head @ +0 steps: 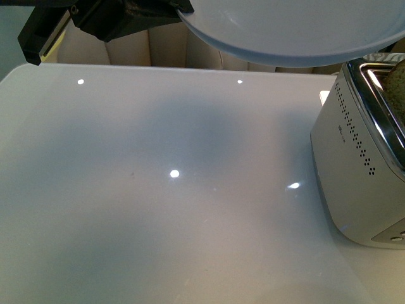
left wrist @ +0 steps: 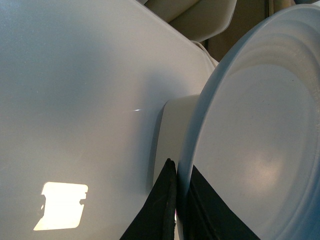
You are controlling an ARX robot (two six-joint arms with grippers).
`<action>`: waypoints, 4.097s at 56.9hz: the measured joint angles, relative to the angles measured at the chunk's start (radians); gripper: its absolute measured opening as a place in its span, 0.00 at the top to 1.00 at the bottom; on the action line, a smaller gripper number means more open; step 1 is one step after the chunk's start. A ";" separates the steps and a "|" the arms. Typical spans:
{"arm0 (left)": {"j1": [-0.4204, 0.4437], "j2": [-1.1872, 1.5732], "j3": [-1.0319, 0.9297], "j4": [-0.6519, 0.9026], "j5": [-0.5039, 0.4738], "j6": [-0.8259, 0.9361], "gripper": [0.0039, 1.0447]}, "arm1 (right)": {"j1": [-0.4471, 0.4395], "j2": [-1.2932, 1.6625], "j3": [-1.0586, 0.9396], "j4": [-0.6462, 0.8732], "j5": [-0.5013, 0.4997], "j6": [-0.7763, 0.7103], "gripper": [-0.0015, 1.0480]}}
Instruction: Left arm holds plate, right arm toasts bread
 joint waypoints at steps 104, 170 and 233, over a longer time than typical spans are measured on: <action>-0.001 -0.002 0.000 0.000 0.000 -0.002 0.97 | 0.000 -0.320 0.000 -0.326 0.000 0.000 0.09; 0.093 0.024 0.030 0.049 0.018 0.102 0.97 | 0.000 -0.320 0.000 -0.326 0.000 0.000 0.08; 0.760 0.416 -0.209 0.285 0.234 0.524 0.97 | 0.000 -0.320 0.000 -0.326 0.000 0.000 0.08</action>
